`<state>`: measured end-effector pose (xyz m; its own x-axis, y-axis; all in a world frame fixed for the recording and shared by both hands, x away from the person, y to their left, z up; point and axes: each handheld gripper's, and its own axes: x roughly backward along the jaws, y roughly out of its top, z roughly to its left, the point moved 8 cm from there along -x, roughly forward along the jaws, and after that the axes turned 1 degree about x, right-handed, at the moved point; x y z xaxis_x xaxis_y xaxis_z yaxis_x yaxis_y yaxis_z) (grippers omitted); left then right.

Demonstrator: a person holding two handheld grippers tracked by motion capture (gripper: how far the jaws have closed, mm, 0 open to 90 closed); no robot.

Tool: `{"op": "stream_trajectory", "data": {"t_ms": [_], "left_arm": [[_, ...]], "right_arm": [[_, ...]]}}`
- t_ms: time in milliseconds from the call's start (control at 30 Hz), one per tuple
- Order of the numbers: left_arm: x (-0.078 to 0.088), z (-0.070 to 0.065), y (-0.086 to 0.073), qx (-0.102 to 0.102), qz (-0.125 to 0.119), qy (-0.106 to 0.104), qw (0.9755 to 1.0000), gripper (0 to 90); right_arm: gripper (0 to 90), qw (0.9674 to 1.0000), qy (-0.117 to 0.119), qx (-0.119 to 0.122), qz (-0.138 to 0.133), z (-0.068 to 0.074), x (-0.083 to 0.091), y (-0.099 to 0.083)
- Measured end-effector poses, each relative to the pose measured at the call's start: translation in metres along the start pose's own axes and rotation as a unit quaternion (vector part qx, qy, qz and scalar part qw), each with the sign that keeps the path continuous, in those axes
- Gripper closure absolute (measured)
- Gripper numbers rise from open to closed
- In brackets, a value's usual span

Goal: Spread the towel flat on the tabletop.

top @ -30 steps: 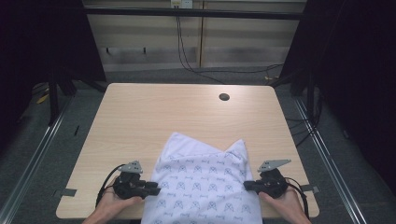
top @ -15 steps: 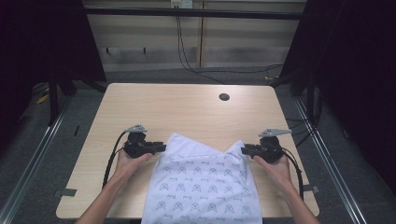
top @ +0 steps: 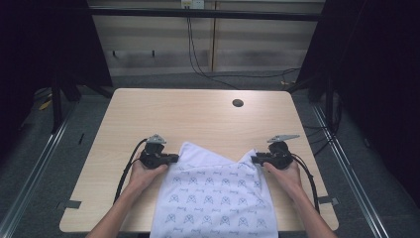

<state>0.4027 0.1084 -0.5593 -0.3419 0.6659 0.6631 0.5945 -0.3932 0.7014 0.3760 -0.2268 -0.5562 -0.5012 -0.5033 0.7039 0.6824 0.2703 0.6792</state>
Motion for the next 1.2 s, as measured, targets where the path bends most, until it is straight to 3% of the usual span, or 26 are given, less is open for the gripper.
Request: {"op": "stream_trajectory", "data": {"t_ms": [33, 133, 200, 233, 267, 300, 367, 433, 467, 567, 600, 633, 667, 767, 800, 833, 867, 933, 967, 1000, 1067, 1100, 1200], "left_arm": [[0.0, 0.0, 0.0, 0.0, 0.0, 0.0, 1.0, 88.0], [0.006, 0.002, 0.002, 0.013, -0.018, -0.007, 0.9997, 88.1], [0.018, 0.006, 0.009, 0.02, -0.047, -0.003, 0.9987, 88.1], [0.022, 0.007, 0.012, 0.021, -0.055, -0.002, 0.9983, 88.1], [0.032, 0.011, 0.018, 0.027, -0.08, 0.006, 0.9964, 88.1], [0.032, 0.011, 0.018, 0.027, -0.08, 0.006, 0.9964, 88.1], [0.043, 0.015, 0.024, 0.031, -0.104, 0.016, 0.9939, 88.1], [0.055, 0.019, 0.031, 0.032, -0.134, 0.029, 0.9901, 88.1], [0.063, 0.022, 0.034, 0.037, -0.155, 0.032, 0.9868, 88.1], [0.068, 0.023, 0.033, 0.036, -0.167, 0.031, 0.9848, 88.0], [0.066, 0.024, 0.031, 0.041, -0.161, 0.028, 0.9857, 87.6], [0.064, 0.025, 0.029, 0.048, -0.151, 0.03, 0.9869, 73.8], [0.06, 0.027, 0.025, 0.057, -0.138, 0.034, 0.9882, 71.6], [0.059, 0.03, 0.022, 0.062, -0.135, 0.04, 0.9881, 69.6], [0.061, 0.032, 0.018, 0.058, -0.123, 0.043, 0.9898, 70.6], [0.061, 0.032, 0.018, 0.058, -0.123, 0.043, 0.9898, 71.2], [0.061, 0.03, 0.015, 0.049, -0.109, 0.032, 0.9923, 72.7], [0.059, 0.027, 0.009, 0.039, -0.096, 0.028, 0.9942, 75.5], [0.059, 0.027, 0.009, 0.039, -0.096, 0.028, 0.9942, 77.1], [0.058, 0.026, 0.005, 0.036, -0.09, 0.022, 0.9951, 78.6], [0.051, 0.024, -0.002, 0.028, -0.073, 0.011, 0.9969, 80.3], [0.045, 0.021, -0.006, 0.018, -0.064, 0.006, 0.9978, 82.8], [0.037, 0.019, -0.008, 0.011, -0.055, 0.005, 0.9984, 83.1]], "right_arm": [[72.4, 1.0, 0.0, 0.0, 0.0, 0.0, 0.0, 0.0], [88.2, 1.0, 0.006, 0.004, -0.002, 0.003, 0.001, 0.002], [89.0, 0.9998, 0.009, 0.001, -0.018, 0.002, 0.007, 0.006], [89.3, 0.9992, 0.008, -0.003, -0.04, -0.001, 0.017, 0.014], [89.4, 0.9989, 0.008, -0.003, -0.046, -0.002, 0.02, 0.016], [89.4, 0.9989, 0.008, -0.003, -0.046, -0.002, 0.02, 0.016], [89.4, 0.9976, 0.007, -0.007, -0.068, -0.007, 0.032, 0.026], [89.4, 0.997, 0.001, -0.001, -0.078, -0.012, 0.04, 0.034], [89.5, 0.9956, -0.002, 0.003, -0.093, -0.014, 0.049, 0.043], [89.4, 0.9939, 0.005, 0.006, -0.11, -0.014, 0.056, 0.049], [89.3, 0.9937, 0.006, 0.007, -0.111, -0.014, 0.057, 0.05], [79.8, 0.9954, -0.013, -0.008, -0.095, -0.021, 0.051, 0.046], [72.7, 0.9956, -0.028, -0.013, -0.089, -0.024, 0.049, 0.044], [70.7, 0.995, -0.038, -0.027, -0.089, -0.026, 0.045, 0.039], [70.5, 0.9953, -0.032, -0.023, -0.088, -0.023, 0.042, 0.035], [70.5, 0.9953, -0.032, -0.023, -0.088, -0.023, 0.042, 0.035], [70.5, 0.9963, -0.021, -0.013, -0.082, -0.018, 0.041, 0.03], [70.6, 0.997, -0.005, -0.003, -0.077, -0.011, 0.04, 0.026], [70.6, 0.997, -0.005, -0.003, -0.077, -0.011, 0.04, 0.026], [73.6, 0.9974, 0.02, 0.008, -0.069, 0.0, 0.037, 0.02], [76.0, 0.9975, 0.03, 0.013, -0.063, 0.005, 0.035, 0.017], [79.1, 0.9975, 0.049, 0.026, -0.044, 0.016, 0.03, 0.011], [82.2, 0.997, 0.06, 0.037, -0.033, 0.022, 0.024, 0.008]]}}
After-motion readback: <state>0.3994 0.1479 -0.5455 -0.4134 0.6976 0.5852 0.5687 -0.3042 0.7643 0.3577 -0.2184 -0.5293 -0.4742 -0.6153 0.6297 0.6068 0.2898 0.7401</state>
